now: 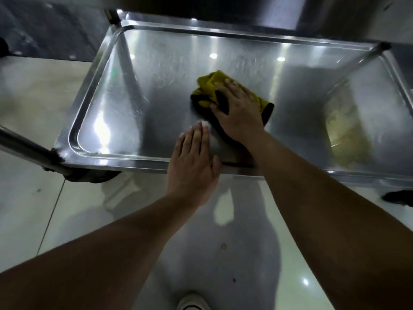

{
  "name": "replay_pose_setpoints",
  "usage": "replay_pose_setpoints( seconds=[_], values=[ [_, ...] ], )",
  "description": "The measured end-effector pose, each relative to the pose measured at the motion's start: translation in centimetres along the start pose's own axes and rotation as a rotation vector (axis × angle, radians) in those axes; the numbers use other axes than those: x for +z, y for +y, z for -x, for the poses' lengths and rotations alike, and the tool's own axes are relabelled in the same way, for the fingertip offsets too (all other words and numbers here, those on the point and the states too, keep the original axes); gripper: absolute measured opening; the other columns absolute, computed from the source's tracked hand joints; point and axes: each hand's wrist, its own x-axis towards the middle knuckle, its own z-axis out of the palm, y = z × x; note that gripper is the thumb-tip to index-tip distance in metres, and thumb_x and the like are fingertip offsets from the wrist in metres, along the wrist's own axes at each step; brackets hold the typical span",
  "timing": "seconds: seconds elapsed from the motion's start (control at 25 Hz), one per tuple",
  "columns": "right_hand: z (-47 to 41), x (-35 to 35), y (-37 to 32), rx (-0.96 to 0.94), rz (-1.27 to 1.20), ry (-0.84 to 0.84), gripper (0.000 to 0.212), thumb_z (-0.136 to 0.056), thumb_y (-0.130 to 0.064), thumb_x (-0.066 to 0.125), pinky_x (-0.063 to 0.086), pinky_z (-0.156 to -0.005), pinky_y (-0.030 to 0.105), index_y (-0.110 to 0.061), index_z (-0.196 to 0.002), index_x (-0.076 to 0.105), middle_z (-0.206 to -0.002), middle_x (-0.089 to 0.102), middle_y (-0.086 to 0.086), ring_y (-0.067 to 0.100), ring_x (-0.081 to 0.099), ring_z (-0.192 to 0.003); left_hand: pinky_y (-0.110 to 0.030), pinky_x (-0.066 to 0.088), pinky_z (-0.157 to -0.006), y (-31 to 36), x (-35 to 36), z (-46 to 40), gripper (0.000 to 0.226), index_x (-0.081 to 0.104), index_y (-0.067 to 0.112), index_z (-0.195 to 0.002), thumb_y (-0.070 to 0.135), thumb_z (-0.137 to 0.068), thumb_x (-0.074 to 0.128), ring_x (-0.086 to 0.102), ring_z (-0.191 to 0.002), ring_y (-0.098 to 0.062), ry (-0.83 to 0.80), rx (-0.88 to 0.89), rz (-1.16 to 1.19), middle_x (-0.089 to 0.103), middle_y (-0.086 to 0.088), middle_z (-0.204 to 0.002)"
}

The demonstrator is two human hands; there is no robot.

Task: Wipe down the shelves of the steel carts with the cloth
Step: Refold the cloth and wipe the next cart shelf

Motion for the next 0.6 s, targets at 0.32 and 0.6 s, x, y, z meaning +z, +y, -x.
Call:
replay_pose_setpoints(
  seconds=[0.32, 0.6],
  values=[
    [9.9, -5.7, 9.4, 0.294, 0.09, -0.002, 0.061, -0.102, -0.045, 0.048, 0.012, -0.126, 0.043, -0.022, -0.157, 0.034, -0.166, 0.026, 0.008, 0.026, 0.024, -0.153, -0.041, 0.007, -0.127, -0.1, 0.1, 0.2, 0.074, 0.009, 0.005, -0.161, 0.042, -0.096, 0.007, 0.007, -0.157, -0.027, -0.016, -0.007, -0.025, 0.007, -0.015, -0.17],
    [15.7, -6.8, 9.7, 0.293, 0.056, -0.025, 0.062, -0.102, -0.051, 0.047, 0.006, -0.126, 0.038, -0.032, -0.158, 0.029, -0.168, 0.02, 0.0, 0.019, 0.018, -0.155, -0.05, 0.022, -0.123, 3.1, -1.2, -0.9, 0.072, 0.033, -0.007, -0.151, 0.035, -0.093, 0.025, 0.032, -0.146, -0.041, 0.031, -0.056, -0.012, 0.034, -0.028, -0.157]
  ],
)
